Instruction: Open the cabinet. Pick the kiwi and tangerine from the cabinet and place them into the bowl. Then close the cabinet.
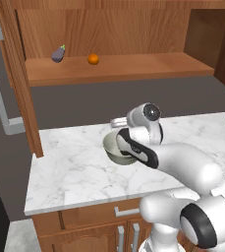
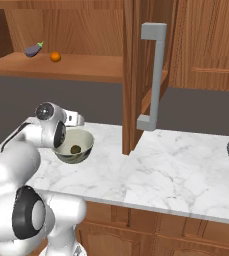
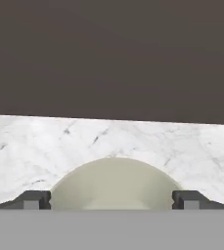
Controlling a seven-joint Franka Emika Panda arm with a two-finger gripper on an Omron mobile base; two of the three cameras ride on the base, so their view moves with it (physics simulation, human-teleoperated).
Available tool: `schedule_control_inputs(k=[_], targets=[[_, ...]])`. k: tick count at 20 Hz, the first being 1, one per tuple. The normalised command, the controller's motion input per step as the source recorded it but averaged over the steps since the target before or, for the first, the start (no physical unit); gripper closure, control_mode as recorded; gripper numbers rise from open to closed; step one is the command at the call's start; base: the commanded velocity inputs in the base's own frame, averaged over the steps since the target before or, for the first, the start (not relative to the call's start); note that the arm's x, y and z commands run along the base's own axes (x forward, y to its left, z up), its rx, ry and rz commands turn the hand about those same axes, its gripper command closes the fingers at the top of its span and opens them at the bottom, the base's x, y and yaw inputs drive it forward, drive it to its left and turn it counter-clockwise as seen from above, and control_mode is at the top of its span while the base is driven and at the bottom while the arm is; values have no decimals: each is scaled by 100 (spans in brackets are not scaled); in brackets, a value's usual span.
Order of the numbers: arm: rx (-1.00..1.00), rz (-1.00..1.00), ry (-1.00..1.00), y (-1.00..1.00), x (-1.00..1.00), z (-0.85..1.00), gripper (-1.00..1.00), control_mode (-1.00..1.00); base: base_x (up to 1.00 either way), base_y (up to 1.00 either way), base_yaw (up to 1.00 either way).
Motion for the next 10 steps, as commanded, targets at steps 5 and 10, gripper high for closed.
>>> schedule_control_inputs(k=[5, 10], targets=[[0, 0, -17, 0, -52, 100, -100, -100, 0, 0, 0], [0, 0, -12, 0, -55, 100, -100, -100, 0, 0, 0]])
